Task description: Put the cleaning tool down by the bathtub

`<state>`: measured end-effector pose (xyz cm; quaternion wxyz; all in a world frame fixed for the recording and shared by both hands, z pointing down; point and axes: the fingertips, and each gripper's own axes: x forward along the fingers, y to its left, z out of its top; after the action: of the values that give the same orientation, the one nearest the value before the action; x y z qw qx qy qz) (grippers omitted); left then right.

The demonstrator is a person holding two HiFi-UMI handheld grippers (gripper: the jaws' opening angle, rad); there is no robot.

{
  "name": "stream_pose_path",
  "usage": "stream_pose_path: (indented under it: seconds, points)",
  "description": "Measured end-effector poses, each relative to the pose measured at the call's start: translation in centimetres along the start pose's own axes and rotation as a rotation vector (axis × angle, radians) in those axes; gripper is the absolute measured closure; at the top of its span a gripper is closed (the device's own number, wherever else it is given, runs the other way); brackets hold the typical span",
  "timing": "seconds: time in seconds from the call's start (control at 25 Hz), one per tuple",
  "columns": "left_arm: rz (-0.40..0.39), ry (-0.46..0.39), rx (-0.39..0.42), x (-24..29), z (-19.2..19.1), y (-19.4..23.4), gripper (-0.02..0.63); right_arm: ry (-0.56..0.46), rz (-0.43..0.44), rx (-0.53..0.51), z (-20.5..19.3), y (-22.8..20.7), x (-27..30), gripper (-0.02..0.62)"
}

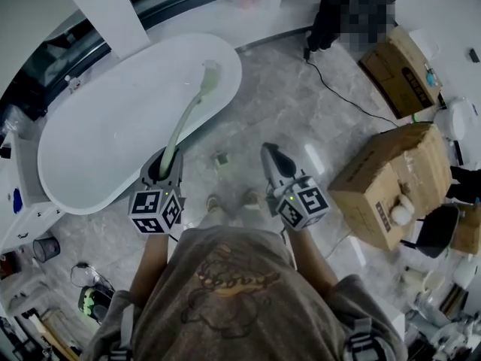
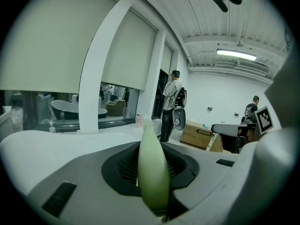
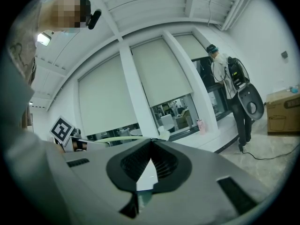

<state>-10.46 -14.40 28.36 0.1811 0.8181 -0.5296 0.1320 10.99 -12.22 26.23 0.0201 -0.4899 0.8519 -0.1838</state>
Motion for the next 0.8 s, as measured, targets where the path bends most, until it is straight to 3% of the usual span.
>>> stream_pose_path:
  seconds: [0.48, 0.8]
  points:
    - [0.049, 0.062, -0.022, 2.8, -4.2, 0.2, 0.5, 0.069, 0.049, 0.011, -2.8, -3.6, 2.9, 0.597]
    - [0.055, 0.132, -0.057, 4.9, -8.9, 0.8, 0.5, 0.153, 0.081, 0.017, -7.3, -5.0, 4.6, 0.597]
